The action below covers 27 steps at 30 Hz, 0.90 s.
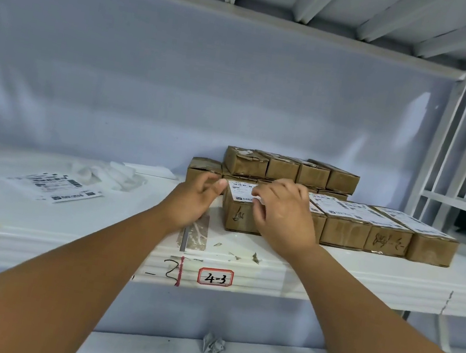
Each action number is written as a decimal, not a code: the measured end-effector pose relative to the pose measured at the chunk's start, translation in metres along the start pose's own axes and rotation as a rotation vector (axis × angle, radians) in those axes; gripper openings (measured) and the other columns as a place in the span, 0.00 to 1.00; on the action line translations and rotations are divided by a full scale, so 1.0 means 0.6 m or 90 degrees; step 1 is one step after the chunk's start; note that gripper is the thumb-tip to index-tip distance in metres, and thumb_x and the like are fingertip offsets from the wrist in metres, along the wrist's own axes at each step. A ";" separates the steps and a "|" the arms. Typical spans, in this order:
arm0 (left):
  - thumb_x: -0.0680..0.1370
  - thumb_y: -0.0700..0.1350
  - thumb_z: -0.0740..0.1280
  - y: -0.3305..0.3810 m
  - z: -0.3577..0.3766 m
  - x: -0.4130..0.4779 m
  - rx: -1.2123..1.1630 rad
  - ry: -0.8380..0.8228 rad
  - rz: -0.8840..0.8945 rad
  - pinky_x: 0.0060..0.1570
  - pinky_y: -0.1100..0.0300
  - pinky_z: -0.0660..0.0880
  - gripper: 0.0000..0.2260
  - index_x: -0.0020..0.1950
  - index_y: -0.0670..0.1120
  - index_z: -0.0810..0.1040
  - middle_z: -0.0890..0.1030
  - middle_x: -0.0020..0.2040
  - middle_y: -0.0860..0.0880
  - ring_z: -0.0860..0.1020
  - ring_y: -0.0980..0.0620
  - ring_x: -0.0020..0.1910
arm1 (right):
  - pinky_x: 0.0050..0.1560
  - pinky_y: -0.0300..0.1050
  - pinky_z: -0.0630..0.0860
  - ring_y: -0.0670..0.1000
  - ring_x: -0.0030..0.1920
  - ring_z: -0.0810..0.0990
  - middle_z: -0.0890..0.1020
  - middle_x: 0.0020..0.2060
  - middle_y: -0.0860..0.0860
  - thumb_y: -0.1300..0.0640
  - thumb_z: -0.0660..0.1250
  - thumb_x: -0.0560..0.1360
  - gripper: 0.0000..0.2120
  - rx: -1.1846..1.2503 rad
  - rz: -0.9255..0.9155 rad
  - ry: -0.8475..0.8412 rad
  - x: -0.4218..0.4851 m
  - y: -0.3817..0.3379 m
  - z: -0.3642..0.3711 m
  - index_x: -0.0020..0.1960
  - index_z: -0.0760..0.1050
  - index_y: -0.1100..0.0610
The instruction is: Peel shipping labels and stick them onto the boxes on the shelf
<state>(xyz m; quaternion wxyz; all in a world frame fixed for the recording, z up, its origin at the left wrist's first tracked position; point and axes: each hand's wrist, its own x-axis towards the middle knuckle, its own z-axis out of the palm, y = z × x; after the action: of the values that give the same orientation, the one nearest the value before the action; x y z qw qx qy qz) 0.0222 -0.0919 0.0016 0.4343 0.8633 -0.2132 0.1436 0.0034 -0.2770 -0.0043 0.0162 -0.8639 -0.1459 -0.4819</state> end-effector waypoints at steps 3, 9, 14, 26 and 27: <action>0.80 0.48 0.61 -0.032 -0.028 0.003 0.214 0.093 0.088 0.55 0.58 0.70 0.12 0.60 0.47 0.76 0.76 0.60 0.48 0.74 0.50 0.57 | 0.48 0.49 0.71 0.54 0.48 0.78 0.82 0.40 0.50 0.57 0.62 0.72 0.08 0.016 -0.073 -0.002 0.023 -0.039 -0.006 0.46 0.80 0.56; 0.73 0.39 0.66 -0.100 -0.114 -0.016 0.604 0.131 0.130 0.37 0.53 0.73 0.07 0.49 0.42 0.81 0.78 0.51 0.43 0.76 0.40 0.48 | 0.50 0.51 0.76 0.57 0.53 0.76 0.79 0.53 0.55 0.62 0.60 0.74 0.15 0.161 -0.123 -0.160 0.077 -0.157 0.002 0.59 0.75 0.56; 0.76 0.49 0.65 -0.148 -0.168 -0.032 0.649 0.176 -0.083 0.41 0.53 0.71 0.14 0.57 0.42 0.73 0.74 0.52 0.43 0.74 0.41 0.49 | 0.59 0.50 0.72 0.56 0.65 0.68 0.70 0.66 0.54 0.61 0.59 0.75 0.22 0.227 -0.029 -0.327 0.109 -0.236 0.062 0.68 0.67 0.53; 0.77 0.46 0.60 -0.177 -0.180 -0.032 0.431 0.188 -0.321 0.42 0.55 0.69 0.14 0.60 0.43 0.62 0.75 0.48 0.44 0.72 0.43 0.46 | 0.73 0.60 0.37 0.64 0.74 0.36 0.42 0.76 0.61 0.58 0.58 0.75 0.35 0.072 0.294 -0.364 0.182 -0.219 0.210 0.77 0.45 0.48; 0.77 0.44 0.59 -0.178 -0.180 -0.031 0.429 0.183 -0.310 0.41 0.55 0.68 0.11 0.58 0.43 0.64 0.76 0.50 0.43 0.72 0.43 0.46 | 0.73 0.60 0.37 0.64 0.74 0.36 0.43 0.76 0.61 0.57 0.58 0.76 0.34 0.070 0.306 -0.357 0.184 -0.214 0.218 0.77 0.46 0.48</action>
<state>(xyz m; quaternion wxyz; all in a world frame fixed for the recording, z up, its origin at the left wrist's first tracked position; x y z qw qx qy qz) 0.0521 0.0572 -0.0171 0.1752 0.9530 0.1174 0.2173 0.1320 -0.1059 0.0036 0.1347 -0.9698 0.0369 -0.2000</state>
